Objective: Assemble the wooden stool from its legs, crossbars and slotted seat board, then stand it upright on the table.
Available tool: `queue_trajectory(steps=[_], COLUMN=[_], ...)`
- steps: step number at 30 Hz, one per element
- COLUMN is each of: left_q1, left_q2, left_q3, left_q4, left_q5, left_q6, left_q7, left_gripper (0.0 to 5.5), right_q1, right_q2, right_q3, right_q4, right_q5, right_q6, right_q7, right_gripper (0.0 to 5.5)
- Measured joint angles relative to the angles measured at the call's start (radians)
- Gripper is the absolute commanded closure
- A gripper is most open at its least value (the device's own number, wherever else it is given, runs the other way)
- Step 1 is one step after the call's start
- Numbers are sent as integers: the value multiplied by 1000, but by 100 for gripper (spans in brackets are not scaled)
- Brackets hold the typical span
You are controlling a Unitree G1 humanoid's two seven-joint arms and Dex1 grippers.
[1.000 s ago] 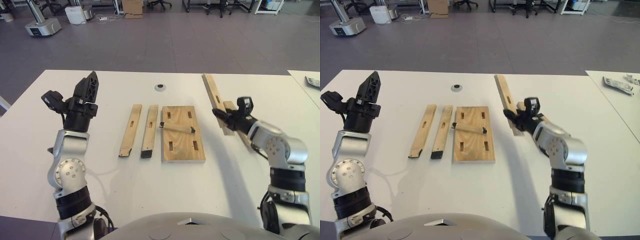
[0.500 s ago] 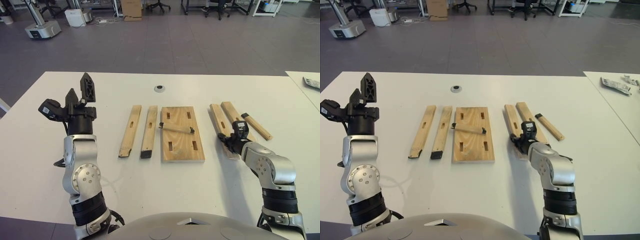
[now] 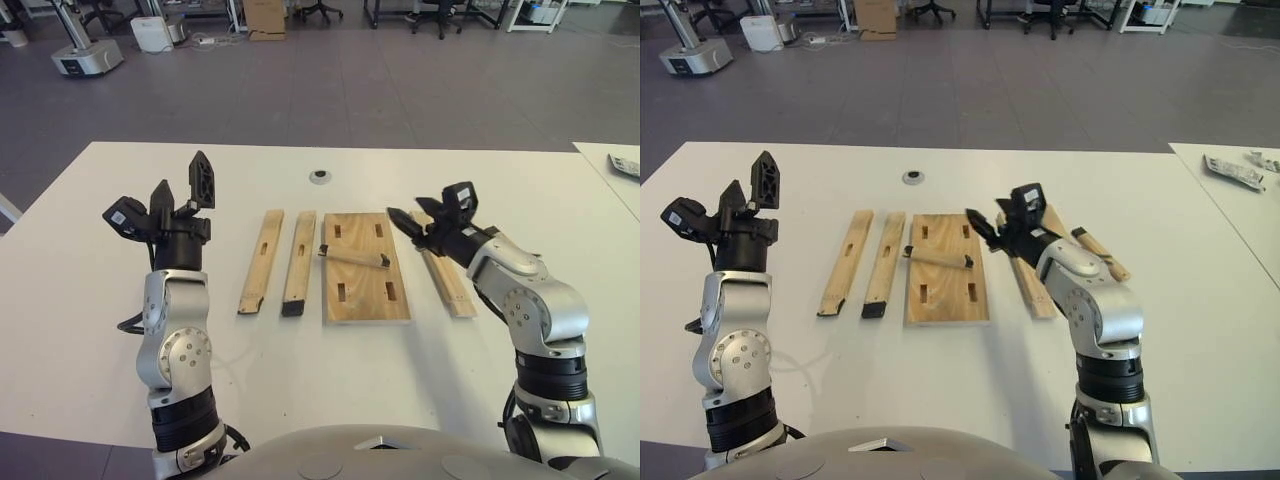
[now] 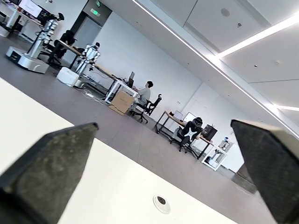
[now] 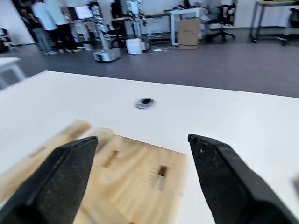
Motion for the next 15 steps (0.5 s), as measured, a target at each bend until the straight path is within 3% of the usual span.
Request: queue_trajectory(steps=[7, 10, 15], left_q1=[-2, -7, -20], left_q2=[35, 46, 53], left_q3=[-24, -30, -30], left_q4=[30, 35, 38], left_q5=[0, -2, -8], left_q6=[38, 44, 61], left_q7=[-46, -63, -75], left_gripper=[89, 89, 89], right_q1=[-246, -312, -365], right_q2=[-159, -174, -172], right_q3=[200, 296, 358], right_q4=[397, 580, 794], right_q5=[-41, -130, -224], right_q6=[-134, -242, -355], right_q7=[466, 594, 699], right_gripper=[185, 185, 185])
